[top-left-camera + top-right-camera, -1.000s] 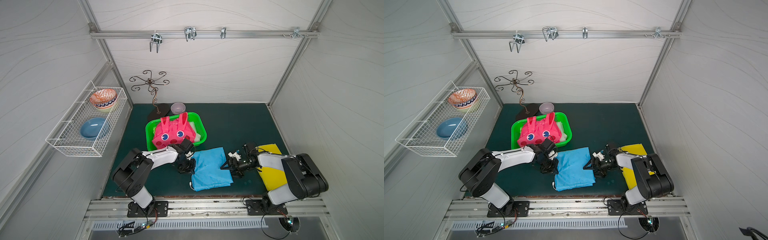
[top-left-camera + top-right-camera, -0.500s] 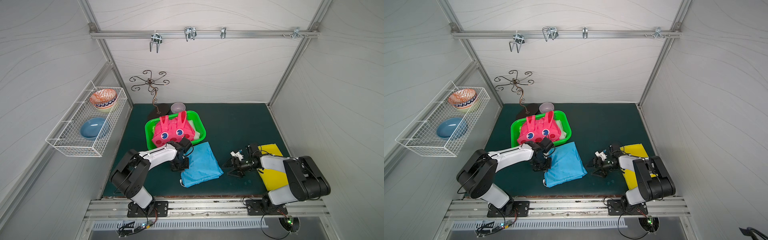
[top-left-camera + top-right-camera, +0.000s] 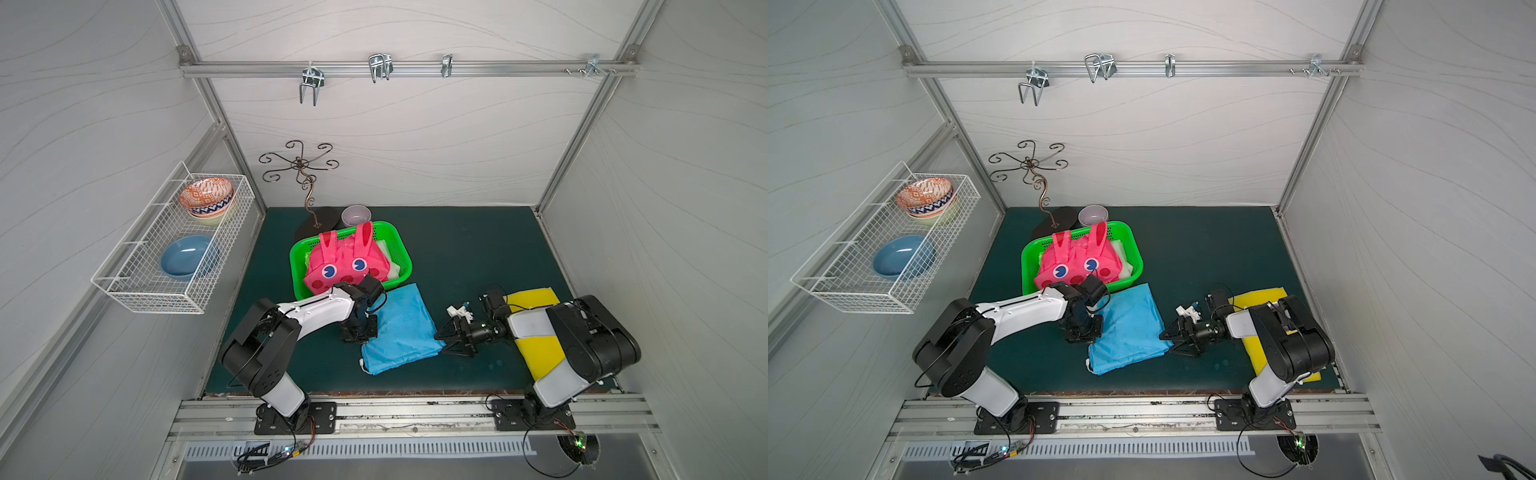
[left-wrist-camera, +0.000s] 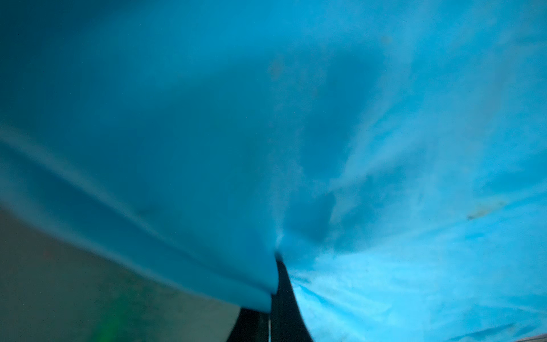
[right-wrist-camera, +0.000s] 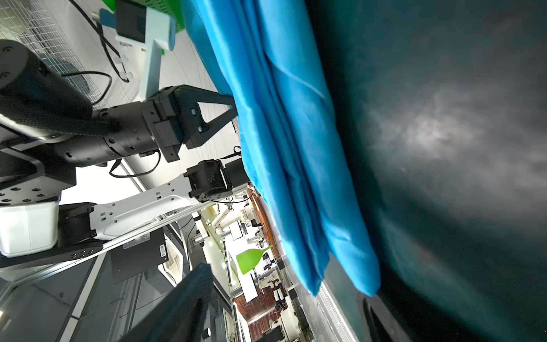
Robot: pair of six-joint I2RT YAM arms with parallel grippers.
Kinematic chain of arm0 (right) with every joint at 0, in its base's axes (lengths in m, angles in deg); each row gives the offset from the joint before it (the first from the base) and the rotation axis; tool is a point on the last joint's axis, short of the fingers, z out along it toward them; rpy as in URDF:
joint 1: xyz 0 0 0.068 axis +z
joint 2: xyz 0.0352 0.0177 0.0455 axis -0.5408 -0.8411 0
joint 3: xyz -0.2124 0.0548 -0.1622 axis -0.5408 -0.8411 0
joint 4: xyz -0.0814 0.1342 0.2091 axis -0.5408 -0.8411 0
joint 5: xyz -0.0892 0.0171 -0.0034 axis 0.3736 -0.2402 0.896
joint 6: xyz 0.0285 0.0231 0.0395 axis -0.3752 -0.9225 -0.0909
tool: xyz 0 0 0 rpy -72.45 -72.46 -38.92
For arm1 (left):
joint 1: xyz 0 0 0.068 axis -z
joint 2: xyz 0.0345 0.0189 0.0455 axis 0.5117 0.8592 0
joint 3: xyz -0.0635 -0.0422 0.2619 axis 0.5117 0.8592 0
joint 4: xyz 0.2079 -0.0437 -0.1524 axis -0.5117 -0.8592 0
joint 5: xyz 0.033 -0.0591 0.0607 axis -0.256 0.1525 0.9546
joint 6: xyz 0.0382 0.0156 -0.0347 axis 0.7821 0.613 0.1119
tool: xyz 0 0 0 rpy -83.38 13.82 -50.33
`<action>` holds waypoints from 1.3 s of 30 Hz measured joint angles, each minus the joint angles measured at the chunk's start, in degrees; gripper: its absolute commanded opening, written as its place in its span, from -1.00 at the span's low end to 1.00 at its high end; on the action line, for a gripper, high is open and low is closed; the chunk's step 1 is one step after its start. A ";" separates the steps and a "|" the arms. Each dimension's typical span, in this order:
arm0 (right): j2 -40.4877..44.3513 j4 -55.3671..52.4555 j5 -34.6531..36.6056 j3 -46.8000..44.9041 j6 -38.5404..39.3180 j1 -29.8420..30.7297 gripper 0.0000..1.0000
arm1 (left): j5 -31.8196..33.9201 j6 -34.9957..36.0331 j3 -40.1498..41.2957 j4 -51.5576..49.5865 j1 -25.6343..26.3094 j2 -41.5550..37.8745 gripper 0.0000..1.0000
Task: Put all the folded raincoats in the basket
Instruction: Move the basket to the center of the board, then pick up the raincoat from the center of the board.
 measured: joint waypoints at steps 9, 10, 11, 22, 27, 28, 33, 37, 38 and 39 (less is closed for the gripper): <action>9.57 -3.13 11.58 -1.27 -3.85 0.20 0.67 | -0.07 -0.15 0.00 0.00 -0.02 0.00 -1.00; 10.38 -3.48 13.07 -1.18 -4.07 0.50 0.67 | -0.09 -0.13 0.00 -0.02 -0.02 0.00 -1.00; 10.80 -3.78 14.14 -0.98 -4.42 0.76 0.66 | -0.17 -0.13 0.00 0.00 -0.04 0.00 -1.00; 3.65 -5.49 11.78 3.87 -5.33 1.44 0.67 | -0.44 -0.13 0.00 -0.02 -0.24 0.02 -1.00; -2.95 1.81 4.81 4.74 -5.29 1.42 0.65 | -0.44 -0.13 0.00 -0.02 -0.24 0.02 -1.00; -3.52 3.17 4.00 4.55 -5.22 1.42 0.63 | -0.44 -0.13 0.00 -0.04 -0.24 0.02 -1.00; -6.64 8.46 0.09 4.44 -4.42 1.46 0.53 | -0.44 -0.11 0.00 -0.04 -0.24 0.02 -1.00; -9.68 13.20 -1.11 4.79 -3.76 2.99 0.38 | -0.44 -0.11 0.00 -0.04 -0.24 0.02 -1.00; -10.32 14.19 -1.31 5.01 -3.69 3.48 0.36 | -0.44 -0.13 0.00 -0.04 -0.24 0.02 -1.00; -10.82 15.19 -1.60 5.31 -3.41 3.93 0.34 | -0.46 -0.13 0.00 -0.04 -0.24 0.02 -1.00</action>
